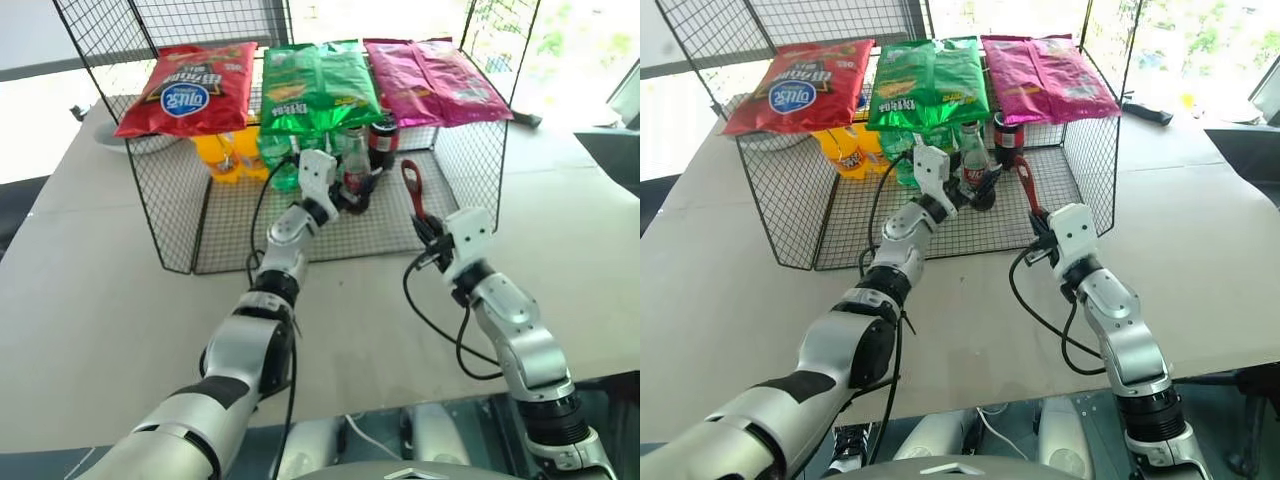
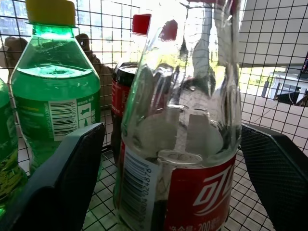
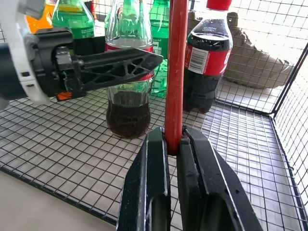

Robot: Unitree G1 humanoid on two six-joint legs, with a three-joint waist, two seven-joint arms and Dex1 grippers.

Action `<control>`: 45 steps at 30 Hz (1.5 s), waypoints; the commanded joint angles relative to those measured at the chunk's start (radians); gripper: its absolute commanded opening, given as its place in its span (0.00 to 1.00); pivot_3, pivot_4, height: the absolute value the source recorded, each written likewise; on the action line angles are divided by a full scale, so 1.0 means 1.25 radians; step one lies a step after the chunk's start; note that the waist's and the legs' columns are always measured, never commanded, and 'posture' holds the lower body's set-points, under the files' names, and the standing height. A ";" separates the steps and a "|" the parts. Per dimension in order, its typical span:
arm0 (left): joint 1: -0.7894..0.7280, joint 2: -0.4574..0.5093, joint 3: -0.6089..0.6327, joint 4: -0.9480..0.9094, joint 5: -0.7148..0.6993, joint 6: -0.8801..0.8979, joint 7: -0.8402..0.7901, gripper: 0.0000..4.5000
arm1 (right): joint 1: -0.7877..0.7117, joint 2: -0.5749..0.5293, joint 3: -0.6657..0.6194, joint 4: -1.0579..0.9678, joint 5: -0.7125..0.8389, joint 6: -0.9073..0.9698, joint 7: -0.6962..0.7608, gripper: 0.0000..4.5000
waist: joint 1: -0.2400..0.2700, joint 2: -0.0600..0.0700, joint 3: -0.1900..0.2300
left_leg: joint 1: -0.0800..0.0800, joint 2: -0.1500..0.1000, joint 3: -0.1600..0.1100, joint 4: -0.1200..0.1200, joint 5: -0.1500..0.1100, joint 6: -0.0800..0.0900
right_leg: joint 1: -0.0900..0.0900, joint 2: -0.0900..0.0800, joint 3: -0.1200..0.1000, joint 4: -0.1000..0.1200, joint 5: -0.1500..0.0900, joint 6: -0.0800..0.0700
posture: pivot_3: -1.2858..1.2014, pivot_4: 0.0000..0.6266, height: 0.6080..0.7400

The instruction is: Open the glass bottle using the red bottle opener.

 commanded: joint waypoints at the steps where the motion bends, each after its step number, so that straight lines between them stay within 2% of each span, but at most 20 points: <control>1: -0.042 -0.005 0.015 0.038 0.017 -0.025 0.019 0.99 | 0.001 0.003 -0.018 -0.048 -0.003 -0.011 -0.004 0.00 | 0.000 0.000 0.000 | 0.000 0.000 0.000 0.000 0.000 0.000 | 0.000 0.000 0.000 0.000 0.000 0.000 | 0.52 0.24 1.00; 3: -0.050 -0.007 0.020 0.050 0.020 -0.028 0.021 0.99 | 0.002 0.003 -0.020 -0.049 -0.004 -0.010 -0.003 0.00 | 0.000 0.000 0.000 | -0.001 0.000 0.000 0.001 0.000 0.000 | 0.000 0.000 0.000 0.000 0.000 0.000 | 0.52 0.24 1.00; 6: -0.049 -0.008 0.032 0.049 0.016 -0.038 0.015 0.82 | 0.002 0.002 -0.025 -0.051 -0.006 -0.010 -0.003 0.00 | -0.001 0.000 0.000 | -0.001 0.000 -0.001 0.002 0.000 0.000 | 0.000 0.000 -0.001 0.000 0.000 0.001 | 0.52 0.24 1.00; 8: -0.043 -0.012 0.049 0.036 -0.001 -0.036 -0.006 0.63 | 0.000 0.002 -0.029 -0.049 -0.006 -0.010 -0.004 0.00 | -0.001 0.000 0.000 | -0.002 0.000 -0.001 0.002 0.000 0.000 | 0.000 0.000 -0.001 0.000 0.000 0.001 | 0.52 0.24 1.00; 9: -0.039 -0.014 0.058 0.027 -0.011 -0.032 -0.018 0.61 | -0.001 0.002 -0.031 -0.049 -0.006 -0.010 -0.004 0.00 | -0.001 0.000 0.000 | -0.002 0.000 -0.001 0.003 0.000 0.000 | 0.000 0.000 -0.001 0.000 0.000 0.001 | 0.52 0.24 1.00; 13: -0.006 -0.012 0.066 -0.022 -0.026 -0.015 -0.072 0.61 | -0.015 -0.003 -0.052 -0.039 -0.005 -0.014 -0.004 0.00 | -0.006 0.000 0.000 | -0.003 -0.001 -0.002 0.003 0.000 0.000 | 0.000 0.000 -0.001 0.000 0.000 0.001 | 0.52 0.24 1.00; 15: 0.041 -0.010 0.057 -0.100 -0.041 0.021 -0.120 0.61 | -0.035 -0.010 -0.077 -0.031 -0.002 -0.015 -0.007 0.00 | -0.011 0.000 0.000 | -0.003 -0.001 -0.002 0.004 0.000 0.000 | 0.000 0.000 -0.001 0.001 0.000 0.001 | 0.52 0.24 1.00; 18: 0.179 -0.002 0.009 -0.358 -0.086 0.138 -0.195 0.61 | -0.071 -0.023 -0.118 -0.016 0.001 -0.022 -0.013 0.00 | -0.024 0.001 0.000 | -0.003 -0.001 -0.002 0.004 0.000 0.000 | 0.000 -0.001 -0.001 0.001 0.001 0.001 | 0.52 0.24 1.00; 21: 0.308 0.035 -0.029 -0.604 -0.104 0.257 -0.196 0.61 | -0.096 -0.023 -0.141 -0.010 -0.010 -0.038 -0.031 0.00 | -0.031 0.001 -0.001 | -0.002 0.000 -0.003 0.004 0.000 0.000 | -0.001 0.000 0.000 0.001 0.001 0.001 | 0.52 0.24 1.00; 28: 0.505 0.108 -0.079 -0.936 -0.108 0.414 -0.157 0.61 | -0.122 -0.003 -0.149 -0.006 -0.042 -0.066 -0.072 0.00 | -0.033 0.001 -0.001 | -0.002 0.000 -0.002 0.007 0.000 0.000 | -0.003 0.001 0.002 0.006 0.001 -0.001 | 0.52 0.24 1.00; 34: 0.598 0.119 -0.103 -1.021 -0.106 0.442 -0.138 0.61 | -0.122 0.000 -0.144 0.004 -0.046 -0.072 -0.069 0.00 | -0.015 0.001 -0.001 | -0.002 -0.001 -0.001 0.008 0.000 0.000 | -0.003 0.001 0.003 0.007 0.002 -0.001 | 0.52 0.24 1.00; 41: 0.635 0.106 -0.108 -1.016 -0.099 0.405 -0.115 0.61 | -0.123 0.000 -0.138 0.006 -0.045 -0.073 -0.058 0.00 | -0.016 0.001 -0.001 | -0.002 -0.001 -0.001 0.008 0.000 0.000 | -0.003 0.001 0.003 0.007 0.002 -0.001 | 0.52 0.24 1.00; 43: 0.635 0.108 -0.106 -1.015 -0.096 0.396 -0.110 0.85 | -0.119 0.000 -0.132 0.001 -0.046 -0.072 -0.052 0.00 | -0.016 0.001 -0.001 | -0.002 -0.001 -0.001 0.008 0.000 0.000 | -0.003 0.001 0.003 0.007 0.002 -0.001 | 0.52 0.24 1.00; 45: 0.636 0.107 -0.103 -1.023 -0.095 0.394 -0.101 0.93 | -0.105 -0.001 -0.123 -0.010 -0.049 -0.075 -0.045 0.00 | -0.016 0.001 -0.001 | -0.002 -0.001 -0.001 0.008 0.000 0.000 | -0.003 0.001 0.003 0.007 0.002 -0.001 | 0.52 0.24 1.00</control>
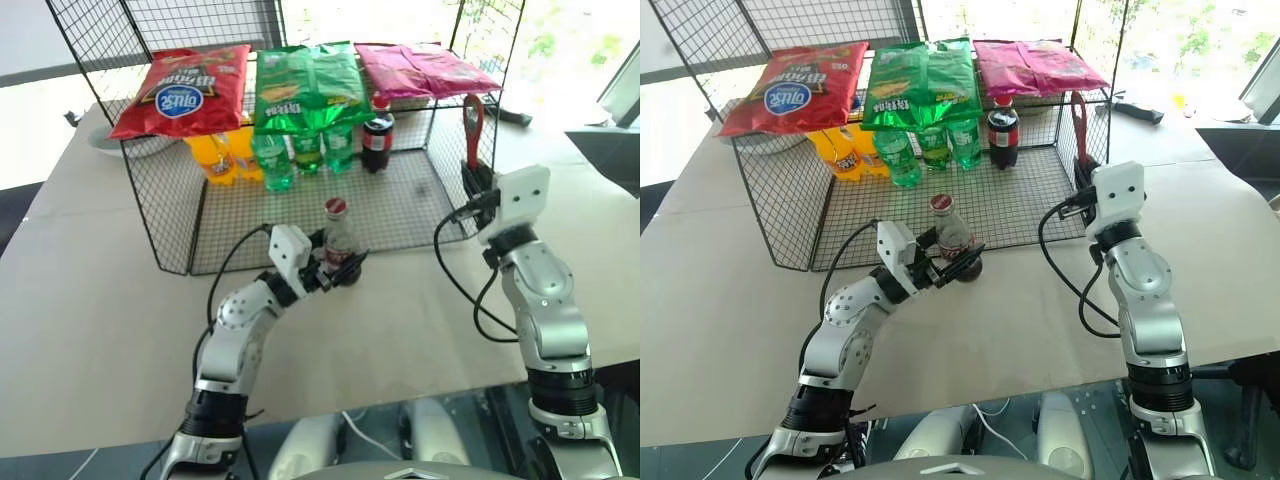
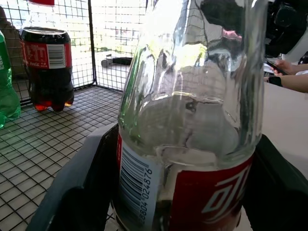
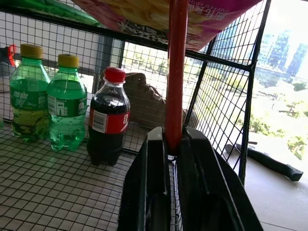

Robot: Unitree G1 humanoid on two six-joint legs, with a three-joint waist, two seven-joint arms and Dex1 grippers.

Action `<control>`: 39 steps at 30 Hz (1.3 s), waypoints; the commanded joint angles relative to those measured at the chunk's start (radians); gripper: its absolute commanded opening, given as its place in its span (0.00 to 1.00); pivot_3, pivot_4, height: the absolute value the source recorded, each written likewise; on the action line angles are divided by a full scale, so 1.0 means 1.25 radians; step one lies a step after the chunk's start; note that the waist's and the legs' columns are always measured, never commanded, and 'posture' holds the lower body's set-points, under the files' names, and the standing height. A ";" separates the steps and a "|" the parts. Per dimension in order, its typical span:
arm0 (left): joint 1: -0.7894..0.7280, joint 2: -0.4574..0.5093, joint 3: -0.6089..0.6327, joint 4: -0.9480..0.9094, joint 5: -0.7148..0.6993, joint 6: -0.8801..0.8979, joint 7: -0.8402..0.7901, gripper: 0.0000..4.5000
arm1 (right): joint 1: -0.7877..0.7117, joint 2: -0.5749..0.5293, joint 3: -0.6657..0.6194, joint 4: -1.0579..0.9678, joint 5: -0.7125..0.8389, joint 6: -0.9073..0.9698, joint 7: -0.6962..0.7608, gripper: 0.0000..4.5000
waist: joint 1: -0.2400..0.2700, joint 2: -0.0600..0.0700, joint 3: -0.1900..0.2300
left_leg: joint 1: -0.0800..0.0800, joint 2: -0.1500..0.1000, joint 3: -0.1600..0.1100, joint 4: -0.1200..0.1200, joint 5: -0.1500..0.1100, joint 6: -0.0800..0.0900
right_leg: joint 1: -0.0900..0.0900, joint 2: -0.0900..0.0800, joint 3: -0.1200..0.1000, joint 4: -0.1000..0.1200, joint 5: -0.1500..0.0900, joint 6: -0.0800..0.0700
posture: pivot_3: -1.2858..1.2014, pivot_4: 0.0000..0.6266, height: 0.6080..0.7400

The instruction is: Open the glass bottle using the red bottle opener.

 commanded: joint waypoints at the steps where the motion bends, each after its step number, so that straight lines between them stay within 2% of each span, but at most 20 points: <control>1: 0.005 -0.002 0.002 -0.040 -0.008 -0.022 0.015 0.98 | 0.015 -0.002 0.018 -0.039 -0.007 -0.023 0.013 0.00 | 0.000 0.000 0.000 | 0.000 0.000 0.000 0.000 0.000 0.000 | 0.000 0.000 0.000 0.000 0.000 0.000 | 0.52 0.24 1.00; 14: -0.022 0.004 0.006 -0.090 -0.053 0.002 0.029 0.98 | 0.183 0.000 0.053 -0.119 -0.058 -0.060 0.005 0.00 | 0.002 0.000 0.000 | 0.001 0.000 0.001 0.000 0.000 0.000 | 0.000 0.000 0.001 0.001 0.000 0.000 | 0.52 0.24 1.00; 31: -0.049 0.000 -0.007 -0.087 -0.060 -0.019 0.013 0.98 | 0.205 -0.022 0.086 -0.133 -0.109 -0.114 0.034 0.00 | 0.002 0.000 0.000 | 0.001 0.000 0.001 0.001 0.000 0.000 | 0.000 0.000 0.001 0.001 0.000 0.000 | 0.52 0.24 1.00; 39: -0.060 -0.004 -0.003 -0.062 -0.025 -0.074 0.024 0.98 | 0.215 -0.021 0.102 -0.133 -0.112 -0.119 0.053 0.00 | 0.003 0.000 0.000 | 0.001 0.000 0.001 0.001 0.000 0.000 | 0.000 0.000 0.001 0.001 0.000 0.000 | 0.52 0.24 1.00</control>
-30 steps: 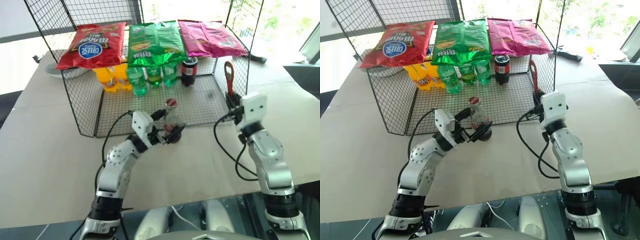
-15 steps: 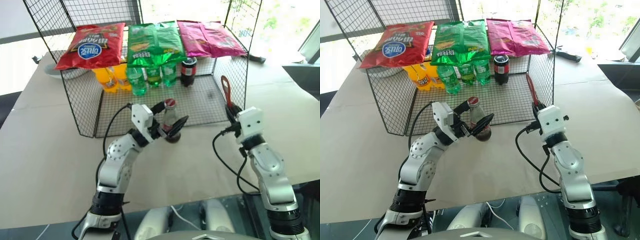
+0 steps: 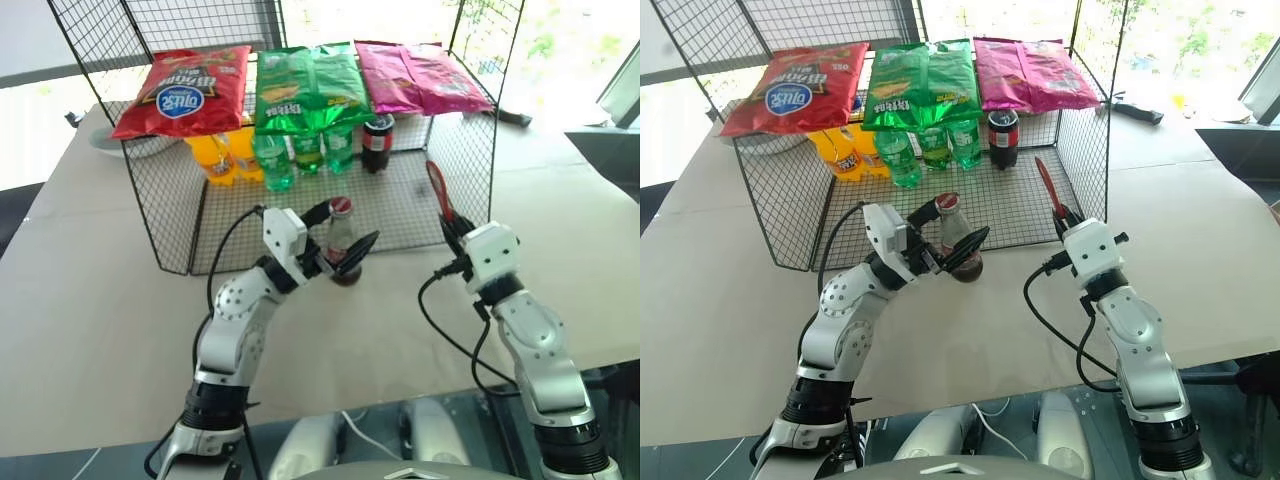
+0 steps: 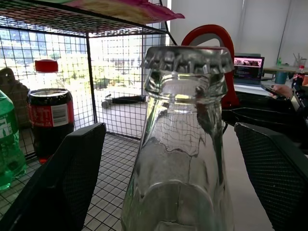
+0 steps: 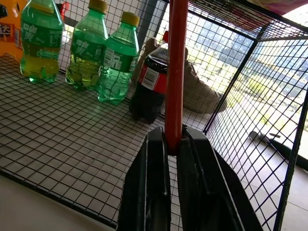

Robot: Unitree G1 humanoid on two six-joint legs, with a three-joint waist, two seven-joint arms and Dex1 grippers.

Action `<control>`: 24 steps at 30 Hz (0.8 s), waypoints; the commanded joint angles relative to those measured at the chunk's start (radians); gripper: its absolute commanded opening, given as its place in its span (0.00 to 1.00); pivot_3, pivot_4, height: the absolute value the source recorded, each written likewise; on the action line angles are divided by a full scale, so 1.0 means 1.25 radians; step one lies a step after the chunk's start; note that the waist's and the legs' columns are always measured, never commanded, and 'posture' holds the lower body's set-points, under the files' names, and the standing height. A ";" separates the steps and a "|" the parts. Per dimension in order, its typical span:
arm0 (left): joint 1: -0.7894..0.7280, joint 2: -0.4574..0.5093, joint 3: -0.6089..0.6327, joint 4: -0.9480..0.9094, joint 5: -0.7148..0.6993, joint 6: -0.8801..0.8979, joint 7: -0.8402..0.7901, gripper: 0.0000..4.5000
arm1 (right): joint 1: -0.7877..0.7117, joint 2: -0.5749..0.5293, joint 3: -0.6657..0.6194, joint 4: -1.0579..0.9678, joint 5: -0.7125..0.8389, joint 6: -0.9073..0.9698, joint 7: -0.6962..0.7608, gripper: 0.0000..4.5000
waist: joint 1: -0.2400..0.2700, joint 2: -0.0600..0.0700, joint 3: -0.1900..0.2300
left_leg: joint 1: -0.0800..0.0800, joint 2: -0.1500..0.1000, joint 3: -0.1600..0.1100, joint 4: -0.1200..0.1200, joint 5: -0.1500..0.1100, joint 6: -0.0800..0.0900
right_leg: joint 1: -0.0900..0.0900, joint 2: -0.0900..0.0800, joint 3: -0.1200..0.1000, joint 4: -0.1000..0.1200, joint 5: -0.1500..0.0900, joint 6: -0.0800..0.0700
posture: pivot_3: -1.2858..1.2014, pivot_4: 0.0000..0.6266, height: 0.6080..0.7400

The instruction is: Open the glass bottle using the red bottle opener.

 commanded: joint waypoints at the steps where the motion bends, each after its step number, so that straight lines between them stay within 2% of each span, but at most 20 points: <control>1: -0.013 -0.006 -0.002 -0.007 0.001 -0.031 0.006 0.98 | 0.002 -0.001 0.012 -0.050 -0.001 -0.019 0.008 0.00 | 0.000 0.000 0.000 | 0.000 0.000 0.000 0.000 0.000 0.000 | 0.000 0.000 0.000 0.000 0.000 0.000 | 0.52 0.24 1.00; 2: -0.013 -0.006 -0.002 -0.005 0.000 -0.032 0.005 0.98 | 0.003 0.000 0.014 -0.050 -0.002 -0.019 0.008 0.00 | 0.000 0.000 0.000 | 0.000 0.000 0.000 0.000 0.000 0.000 | 0.000 0.000 0.000 0.000 0.000 0.000 | 0.52 0.24 1.00; 5: -0.008 -0.003 -0.010 0.002 0.000 -0.032 -0.005 0.81 | 0.000 0.001 0.017 -0.050 -0.005 -0.020 0.009 0.00 | 0.000 0.000 0.000 | 0.000 0.000 0.000 0.000 0.000 0.000 | 0.000 0.000 0.000 0.000 0.000 0.000 | 0.52 0.24 1.00; 6: -0.005 -0.002 -0.014 0.004 -0.001 -0.031 -0.011 0.67 | -0.001 0.001 0.018 -0.050 -0.005 -0.021 0.010 0.00 | 0.000 0.000 0.000 | 0.000 0.000 0.000 0.000 0.000 0.000 | 0.000 0.000 0.000 0.000 0.000 0.000 | 0.52 0.24 1.00; 8: -0.001 0.001 -0.018 0.006 -0.001 -0.029 -0.018 0.54 | -0.005 0.001 0.020 -0.050 -0.008 -0.021 0.011 0.00 | 0.000 0.000 0.000 | 0.000 0.000 0.000 0.000 0.000 0.000 | 0.000 0.000 0.000 0.000 0.000 0.000 | 0.52 0.24 1.00; 9: 0.001 0.002 -0.018 0.007 -0.002 -0.028 -0.019 0.44 | -0.007 0.001 0.021 -0.051 -0.010 -0.022 0.011 0.00 | 0.000 0.000 0.000 | 0.000 0.000 0.000 0.000 0.000 0.000 | 0.000 0.000 0.000 0.000 0.000 0.000 | 0.52 0.24 1.00; 18: 0.011 0.019 -0.023 0.031 0.007 -0.036 -0.025 0.42 | -0.050 -0.049 0.092 -0.041 -0.088 -0.099 0.053 0.00 | 0.000 -0.001 -0.001 | 0.004 0.000 0.000 0.000 0.000 0.000 | 0.003 0.000 0.000 0.000 0.000 0.000 | 0.52 0.24 1.00; 24: -0.024 0.010 -0.037 0.027 0.019 -0.007 0.008 0.42 | -0.117 -0.079 0.154 0.069 -0.188 -0.235 0.044 0.00 | 0.001 -0.001 -0.001 | 0.006 0.000 0.000 0.000 0.000 0.000 | 0.005 0.000 0.000 0.000 0.000 0.000 | 0.52 0.24 1.00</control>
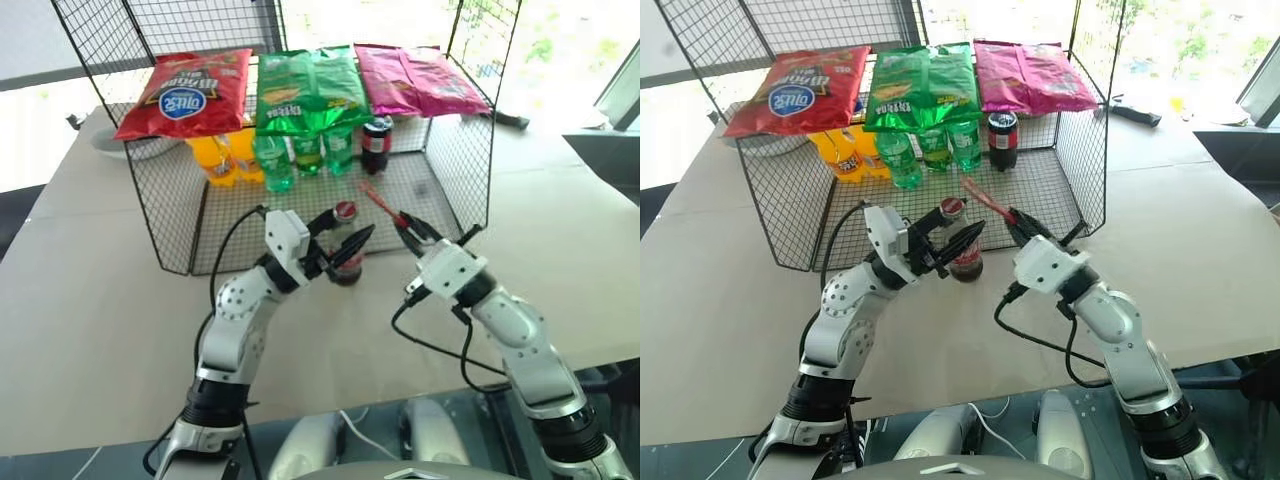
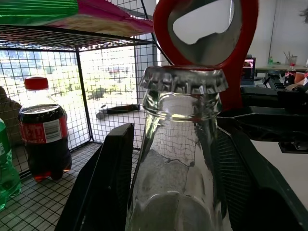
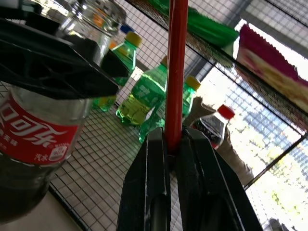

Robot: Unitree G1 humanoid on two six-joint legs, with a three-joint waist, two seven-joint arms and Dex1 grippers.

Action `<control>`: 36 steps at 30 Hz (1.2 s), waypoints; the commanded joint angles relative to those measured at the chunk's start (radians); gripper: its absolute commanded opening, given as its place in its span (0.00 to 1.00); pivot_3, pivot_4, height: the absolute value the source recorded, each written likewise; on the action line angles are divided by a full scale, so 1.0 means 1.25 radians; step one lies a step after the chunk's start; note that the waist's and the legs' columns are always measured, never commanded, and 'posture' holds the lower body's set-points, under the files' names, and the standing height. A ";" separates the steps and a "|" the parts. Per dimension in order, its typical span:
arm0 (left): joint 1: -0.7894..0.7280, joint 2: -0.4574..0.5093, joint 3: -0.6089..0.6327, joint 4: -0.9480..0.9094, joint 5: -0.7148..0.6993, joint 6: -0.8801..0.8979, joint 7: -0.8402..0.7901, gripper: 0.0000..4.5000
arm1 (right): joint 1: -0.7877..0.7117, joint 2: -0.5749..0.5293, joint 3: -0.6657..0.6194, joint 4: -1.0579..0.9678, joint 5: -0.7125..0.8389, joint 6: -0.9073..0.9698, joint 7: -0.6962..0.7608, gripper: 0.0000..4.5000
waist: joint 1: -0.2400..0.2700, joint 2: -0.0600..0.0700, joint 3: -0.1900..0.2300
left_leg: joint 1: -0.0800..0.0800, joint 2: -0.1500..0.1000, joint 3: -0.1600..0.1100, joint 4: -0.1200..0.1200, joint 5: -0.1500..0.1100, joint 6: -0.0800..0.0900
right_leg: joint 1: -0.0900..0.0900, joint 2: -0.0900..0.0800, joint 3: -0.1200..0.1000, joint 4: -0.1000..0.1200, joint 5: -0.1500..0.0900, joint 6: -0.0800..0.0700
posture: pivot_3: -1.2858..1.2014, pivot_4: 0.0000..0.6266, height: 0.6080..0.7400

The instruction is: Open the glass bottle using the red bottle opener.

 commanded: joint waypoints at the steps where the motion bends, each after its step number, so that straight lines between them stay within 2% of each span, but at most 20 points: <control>1: -0.026 -0.006 -0.019 0.004 0.024 0.034 0.028 0.42 | -0.042 -0.006 0.020 0.073 -0.049 -0.102 -0.025 0.00 | 0.002 0.000 0.000 | 0.000 0.000 0.000 0.000 0.000 0.000 | 0.000 0.000 0.000 0.000 0.000 0.000 | 0.52 0.24 1.00; 4: -0.054 -0.018 -0.032 0.010 0.035 0.052 0.048 0.42 | -0.069 -0.009 0.035 0.163 -0.080 -0.187 -0.052 0.00 | 0.005 -0.001 0.000 | 0.000 0.000 0.000 0.000 0.000 0.000 | 0.001 0.000 0.000 0.000 0.000 0.000 | 0.52 0.24 1.00; 14: 0.002 -0.003 -0.031 -0.036 0.024 0.042 0.043 0.42 | -0.146 -0.027 0.041 0.356 -0.182 -0.365 -0.147 0.00 | 0.004 -0.001 0.000 | 0.001 0.000 0.001 -0.001 0.000 0.000 | 0.001 0.001 0.002 0.000 0.000 0.000 | 0.52 0.24 1.00; 19: 0.009 0.000 -0.029 -0.033 0.020 0.037 0.040 0.42 | -0.158 -0.042 0.037 0.381 -0.242 -0.419 -0.203 0.00 | 0.009 -0.001 -0.001 | 0.002 0.000 0.002 -0.001 0.000 0.000 | 0.001 0.001 0.003 0.000 0.000 0.000 | 0.52 0.24 1.00; 26: -0.002 0.003 -0.025 -0.011 0.019 0.027 0.040 0.42 | -0.219 -0.056 0.049 0.430 -0.380 -0.525 -0.364 0.00 | 0.012 -0.001 -0.001 | 0.003 0.000 0.003 -0.002 0.000 0.000 | 0.002 0.002 0.005 0.000 0.000 0.000 | 0.52 0.24 1.00; 31: -0.008 0.001 -0.023 0.001 0.020 0.023 0.036 0.42 | -0.262 -0.059 0.065 0.494 -0.408 -0.563 -0.407 0.00 | 0.012 -0.001 -0.001 | 0.004 0.001 0.005 -0.003 0.000 0.000 | 0.001 0.002 0.008 0.000 0.000 0.000 | 0.52 0.24 1.00; 36: -0.012 0.000 -0.023 0.008 0.020 0.020 0.032 0.42 | -0.296 -0.073 0.078 0.531 -0.401 -0.602 -0.398 0.00 | 0.012 -0.001 -0.001 | 0.005 0.002 0.007 -0.003 0.000 0.000 | 0.001 0.004 0.010 0.000 0.000 0.000 | 0.52 0.24 1.00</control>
